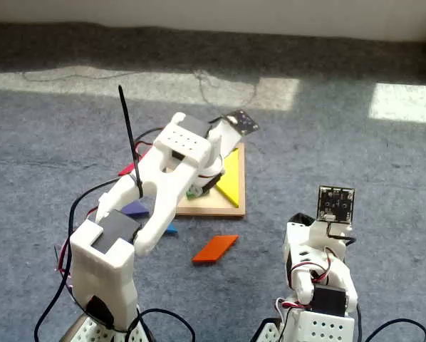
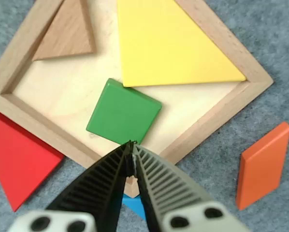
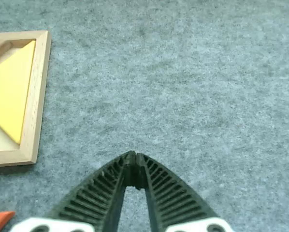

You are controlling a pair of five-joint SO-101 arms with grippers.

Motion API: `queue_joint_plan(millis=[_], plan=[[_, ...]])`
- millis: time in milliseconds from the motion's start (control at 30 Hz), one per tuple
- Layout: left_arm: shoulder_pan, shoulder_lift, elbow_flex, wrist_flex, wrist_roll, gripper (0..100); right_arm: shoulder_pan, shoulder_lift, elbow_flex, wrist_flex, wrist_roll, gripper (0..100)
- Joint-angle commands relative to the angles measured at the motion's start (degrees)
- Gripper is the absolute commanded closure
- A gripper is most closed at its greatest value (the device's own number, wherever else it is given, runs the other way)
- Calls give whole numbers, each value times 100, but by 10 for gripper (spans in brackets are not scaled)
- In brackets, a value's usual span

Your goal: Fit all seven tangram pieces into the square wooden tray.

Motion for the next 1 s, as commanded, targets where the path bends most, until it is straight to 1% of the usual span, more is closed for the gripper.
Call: queue_joint_plan(millis=[0, 100, 200, 333, 467, 767, 900, 967], plan=[[110, -312, 444, -695, -18, 993, 57, 57, 831, 22, 53, 991], [31, -312, 778, -1248, -18, 993, 57, 57, 831, 22, 53, 991], [-242, -312, 927, -1670, -18, 993, 57, 57, 831, 22, 53, 991], [-673, -303, 919, -1925, -18, 993, 57, 57, 831, 22, 53, 991], [-708, -303, 927, -2004, -18, 993, 57, 57, 831, 22, 53, 991], [22, -523, 813, -1934, -18, 993, 57, 57, 831, 22, 53, 991], [-22, -989, 778, -1732, -18, 993, 57, 57, 831, 22, 53, 991], [-198, -1253, 778, -1697, -18, 993, 57, 57, 831, 22, 53, 991]])
